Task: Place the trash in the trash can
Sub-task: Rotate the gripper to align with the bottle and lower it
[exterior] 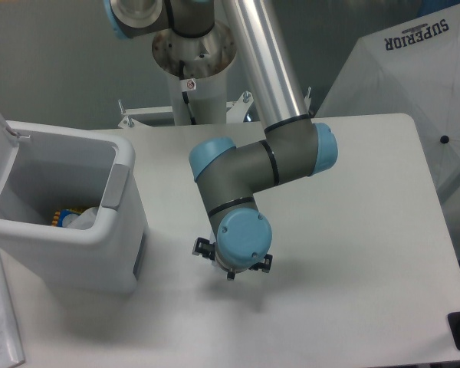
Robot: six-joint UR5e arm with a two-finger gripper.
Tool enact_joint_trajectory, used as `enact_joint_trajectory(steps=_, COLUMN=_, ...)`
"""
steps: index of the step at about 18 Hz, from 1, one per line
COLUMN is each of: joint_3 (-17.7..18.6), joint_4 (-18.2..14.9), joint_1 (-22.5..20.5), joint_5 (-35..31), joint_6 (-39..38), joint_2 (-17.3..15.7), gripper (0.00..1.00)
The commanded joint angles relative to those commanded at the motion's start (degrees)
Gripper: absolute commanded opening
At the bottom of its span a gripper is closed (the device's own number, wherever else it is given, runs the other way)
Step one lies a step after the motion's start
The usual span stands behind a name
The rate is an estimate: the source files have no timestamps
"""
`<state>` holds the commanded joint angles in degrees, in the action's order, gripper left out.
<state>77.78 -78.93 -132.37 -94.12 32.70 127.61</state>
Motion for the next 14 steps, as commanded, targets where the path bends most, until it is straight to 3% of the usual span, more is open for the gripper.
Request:
enact_joint_trajectory(steps=4, joint_3=-0.6, joint_4=-0.1, joint_1=0.8, joint_5=-2.0, joint_6=0.0, joint_2=1.0, gripper=0.93)
enact_joint_trajectory(steps=10, joint_3=-0.6, joint_4=-0.5, joint_1=0.9, joint_5=-1.9, joint_6=-0.2, joint_2=1.3, gripper=0.70)
enact_joint_trajectory(steps=14, joint_3=-0.6, joint_4=-0.5, joint_1=0.9, joint_5=-1.9, joint_6=-0.4, joint_2=1.5, gripper=0.67)
